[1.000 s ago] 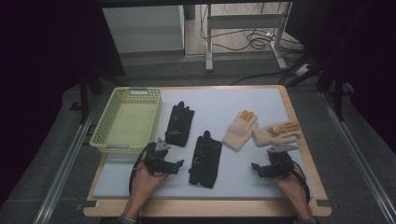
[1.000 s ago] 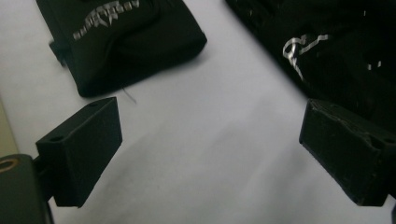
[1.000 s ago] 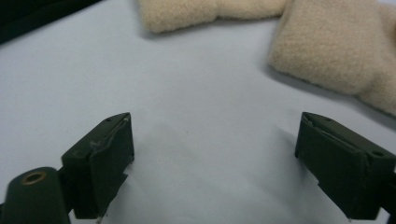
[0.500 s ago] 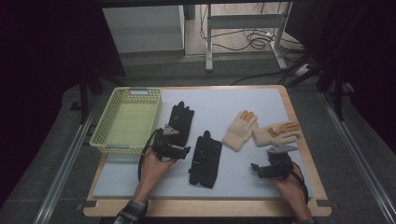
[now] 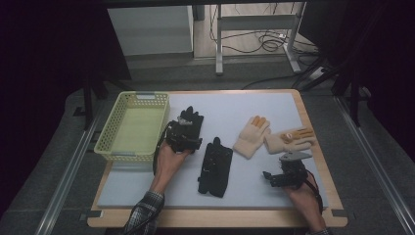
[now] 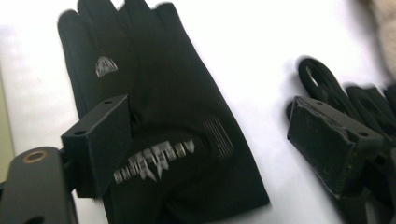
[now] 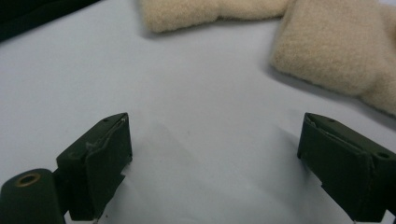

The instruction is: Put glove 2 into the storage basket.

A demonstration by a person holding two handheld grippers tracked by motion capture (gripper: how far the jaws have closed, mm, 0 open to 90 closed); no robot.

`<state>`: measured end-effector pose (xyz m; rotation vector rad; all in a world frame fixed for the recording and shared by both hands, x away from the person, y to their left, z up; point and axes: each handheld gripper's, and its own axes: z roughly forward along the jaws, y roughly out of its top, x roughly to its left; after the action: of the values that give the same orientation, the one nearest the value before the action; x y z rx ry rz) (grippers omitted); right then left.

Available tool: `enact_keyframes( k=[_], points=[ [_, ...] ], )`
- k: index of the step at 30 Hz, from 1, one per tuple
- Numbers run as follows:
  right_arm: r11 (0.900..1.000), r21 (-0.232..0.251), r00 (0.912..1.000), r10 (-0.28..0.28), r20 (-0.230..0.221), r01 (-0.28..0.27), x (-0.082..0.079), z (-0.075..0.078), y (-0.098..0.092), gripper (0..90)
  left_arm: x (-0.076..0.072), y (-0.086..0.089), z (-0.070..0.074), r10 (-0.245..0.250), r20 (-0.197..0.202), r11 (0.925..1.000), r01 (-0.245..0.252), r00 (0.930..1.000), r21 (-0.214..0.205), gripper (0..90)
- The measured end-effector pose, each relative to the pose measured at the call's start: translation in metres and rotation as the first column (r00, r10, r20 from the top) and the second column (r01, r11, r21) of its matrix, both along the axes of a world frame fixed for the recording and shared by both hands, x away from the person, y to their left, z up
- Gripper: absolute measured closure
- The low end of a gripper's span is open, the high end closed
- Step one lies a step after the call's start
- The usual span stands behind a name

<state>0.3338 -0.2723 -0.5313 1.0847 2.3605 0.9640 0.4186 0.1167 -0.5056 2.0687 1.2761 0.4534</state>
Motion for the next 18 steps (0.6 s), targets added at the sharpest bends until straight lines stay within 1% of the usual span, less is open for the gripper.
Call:
enact_keyframes(
  k=[4, 6, 8, 10, 13, 16, 17, 18],
  points=[
    [1.0000, 0.000, 1.0000, 0.000, 0.001, 0.000, 0.000, 0.000, 0.000, 9.5, 0.020, -0.003, -0.002, 0.030, -0.014, 0.9991, -0.030, 0.9994, 0.029, 19.6],
    [1.0000, 0.001, 1.0000, 0.001, 0.002, -0.001, 0.000, 0.000, 0.000, 9.5, 0.030, -0.002, -0.005, 0.058, -0.025, 0.9974, -0.057, 0.9980, 0.043, 22.6],
    [1.0000, 0.001, 1.0000, 0.001, 0.001, -0.001, 0.000, 0.000, 0.000, 9.5, 0.036, 0.000, -0.007, 0.083, -0.024, 0.9954, -0.082, 0.9962, 0.049, 24.6],
    [1.0000, 0.001, 1.0000, 0.001, 0.001, -0.001, 0.000, 0.000, 0.000, 9.5, 0.041, 0.002, -0.010, 0.110, -0.033, 0.9923, -0.108, 0.9934, 0.061, 24.8],
    [1.0000, 0.001, 1.0000, 0.001, 0.001, -0.001, 0.000, 0.000, 0.000, 9.5, 0.046, 0.004, -0.016, 0.131, -0.050, 0.9891, -0.127, 0.9901, 0.074, 24.5],
    [1.0000, 0.002, 1.0000, 0.002, 0.002, -0.002, 0.000, 0.000, 0.000, 9.5, 0.048, 0.008, -0.023, 0.123, -0.080, 0.9916, -0.120, 0.9891, 0.049, 24.3],
    [1.0000, 0.002, 1.0000, 0.001, 0.001, -0.001, 0.000, 0.000, 0.000, 9.5, 0.047, 0.009, -0.025, 0.121, -0.077, 0.9924, -0.119, 0.9897, 0.032, 25.2],
    [1.0000, 0.002, 1.0000, 0.001, 0.001, -0.001, 0.000, 0.000, 0.000, 9.5, 0.044, 0.011, -0.026, 0.114, -0.059, 0.9932, -0.113, 0.9917, 0.029, 26.7]
  ],
)
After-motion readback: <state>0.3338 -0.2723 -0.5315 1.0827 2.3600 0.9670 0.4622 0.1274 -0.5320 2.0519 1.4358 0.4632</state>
